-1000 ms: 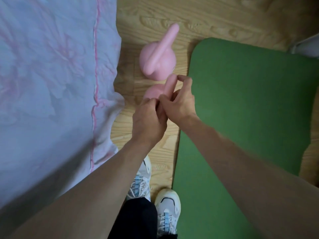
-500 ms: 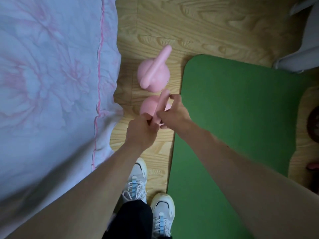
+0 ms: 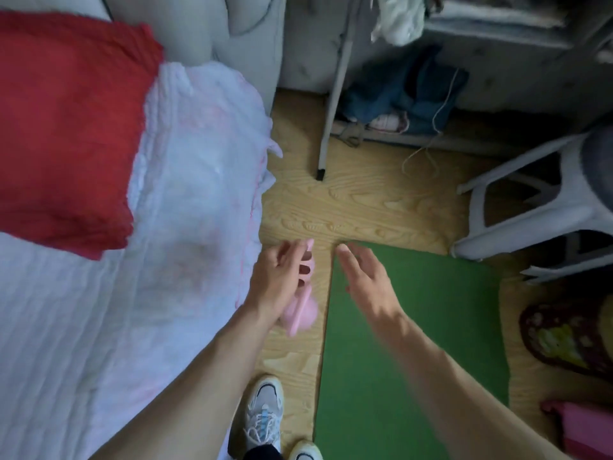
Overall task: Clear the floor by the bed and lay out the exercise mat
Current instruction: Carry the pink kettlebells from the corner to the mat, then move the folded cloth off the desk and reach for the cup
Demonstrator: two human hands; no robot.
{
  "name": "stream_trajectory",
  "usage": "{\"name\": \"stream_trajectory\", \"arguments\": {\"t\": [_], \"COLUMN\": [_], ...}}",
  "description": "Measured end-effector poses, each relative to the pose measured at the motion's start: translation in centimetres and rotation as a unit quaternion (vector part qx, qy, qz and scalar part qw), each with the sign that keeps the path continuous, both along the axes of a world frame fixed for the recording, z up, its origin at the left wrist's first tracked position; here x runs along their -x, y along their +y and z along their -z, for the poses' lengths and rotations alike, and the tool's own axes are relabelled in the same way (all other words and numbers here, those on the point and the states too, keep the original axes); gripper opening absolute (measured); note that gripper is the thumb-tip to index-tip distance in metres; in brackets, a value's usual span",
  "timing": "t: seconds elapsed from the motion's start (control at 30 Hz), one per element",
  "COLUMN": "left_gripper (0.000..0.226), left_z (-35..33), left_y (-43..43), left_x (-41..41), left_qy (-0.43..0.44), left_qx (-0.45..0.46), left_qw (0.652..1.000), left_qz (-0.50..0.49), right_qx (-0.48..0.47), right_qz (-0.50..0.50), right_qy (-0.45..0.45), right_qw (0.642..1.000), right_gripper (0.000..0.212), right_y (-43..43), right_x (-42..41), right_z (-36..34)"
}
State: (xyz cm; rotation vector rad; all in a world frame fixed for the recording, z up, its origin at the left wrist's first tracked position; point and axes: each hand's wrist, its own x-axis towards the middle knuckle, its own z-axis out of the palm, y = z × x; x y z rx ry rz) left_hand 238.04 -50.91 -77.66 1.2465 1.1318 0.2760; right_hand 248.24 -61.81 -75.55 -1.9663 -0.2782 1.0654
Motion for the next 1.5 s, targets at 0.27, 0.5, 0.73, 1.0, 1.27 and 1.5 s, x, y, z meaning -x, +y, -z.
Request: {"name": "stream_trajectory", "arguments": {"t": [0.27,0.5,0.73,1.0,1.27,1.5], "left_gripper": [0.031,0.04,0.035,0.015,0.017,0.03], "left_z": [-26.6,-45.3,-52.7,-55.2,-55.7,-54.7], "left_y": [-3.6,-7.8,-11.1,-10.7,-5.7,1.5], "left_x": [1.9,5.1,4.9,2.0,-2.2,-5.4], "left_qy": [-0.053,-0.14,-0.189,-0.209,-0.232,-0.254], "left_qx": [-0.083,-0.187,-0.226,-0.242,-0.238,-0.209], "left_qw": [0.995,0.972,0.956,0.947,0.942,0.944], "left_qz": [0.008,-0.014,0.001,0.035,0.039,0.042], "right_qx": [-0.15,-0.257,-0.323,-0.338,-0.299,-0.252], "right_qz": [0.1,0.093,0.083,0.12,0.147,0.154], "right_qy": [0.034,-0.008,-0.099,-0.123,-0.15,-0.182], "right_qw": [0.983,0.962,0.937,0.925,0.931,0.938], "right_gripper": [0.082,0.061,0.066,0.053,0.04,0.04], "right_y": [-4.0,-8.2,-11.7,-13.4,-9.2,-3.8], "right_x": [3.8,6.1,4.6,2.3,-2.7,-7.3], "right_z": [-24.7,-42.8,-51.5,-53.6,-54.8,-54.9]}}
